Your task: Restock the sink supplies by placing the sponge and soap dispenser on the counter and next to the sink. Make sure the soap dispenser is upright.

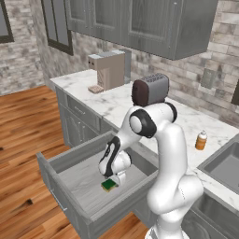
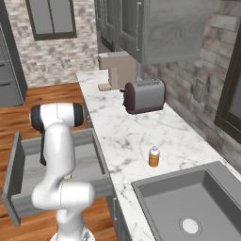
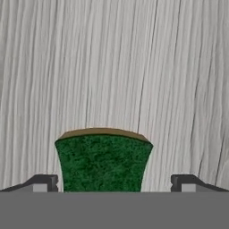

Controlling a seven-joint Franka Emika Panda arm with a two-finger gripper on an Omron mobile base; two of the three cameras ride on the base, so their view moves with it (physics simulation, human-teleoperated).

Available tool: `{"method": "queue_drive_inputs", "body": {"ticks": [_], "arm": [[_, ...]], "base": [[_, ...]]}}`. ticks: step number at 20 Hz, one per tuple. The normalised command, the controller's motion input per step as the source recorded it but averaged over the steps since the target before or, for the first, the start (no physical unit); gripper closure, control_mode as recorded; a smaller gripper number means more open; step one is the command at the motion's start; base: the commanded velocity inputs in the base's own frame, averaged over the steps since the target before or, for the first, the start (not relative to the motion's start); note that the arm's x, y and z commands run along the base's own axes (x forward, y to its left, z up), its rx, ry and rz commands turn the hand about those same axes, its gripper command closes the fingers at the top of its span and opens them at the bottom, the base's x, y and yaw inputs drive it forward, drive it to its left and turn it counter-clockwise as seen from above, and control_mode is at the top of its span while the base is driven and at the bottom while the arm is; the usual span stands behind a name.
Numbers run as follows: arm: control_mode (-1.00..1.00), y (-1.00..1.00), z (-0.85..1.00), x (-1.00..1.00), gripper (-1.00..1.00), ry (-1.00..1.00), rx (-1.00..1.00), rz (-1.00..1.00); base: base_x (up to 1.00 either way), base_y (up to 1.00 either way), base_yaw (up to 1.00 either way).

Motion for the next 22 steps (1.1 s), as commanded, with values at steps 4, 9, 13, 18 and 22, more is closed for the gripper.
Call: {"method": "queue_drive_inputs", "body": {"ticks": [4, 9, 13, 18, 22], "arm": [[-1.0, 0.09, -0.27, 0.0, -1.0, 0.0, 0.0, 0.0], [-1.0, 0.16, -0.33, 0.01, -1.0, 0.0, 0.0, 0.0], [-1.0, 0.23, -0.38, 0.0, -1.0, 0.0, 0.0, 0.0], [-1.0, 0.22, -0.56, 0.0, 1.0, 0.01, 0.0, 0.0], [-1.0, 0.18, -0.31, 0.0, 1.0, -0.03, 0.0, 0.0]], "base": [[0.0, 0.0, 0.0], [0.0, 0.0, 0.0], [0.0, 0.0, 0.0], [0.0, 0.0, 0.0], [0.0, 0.0, 0.0]]}}
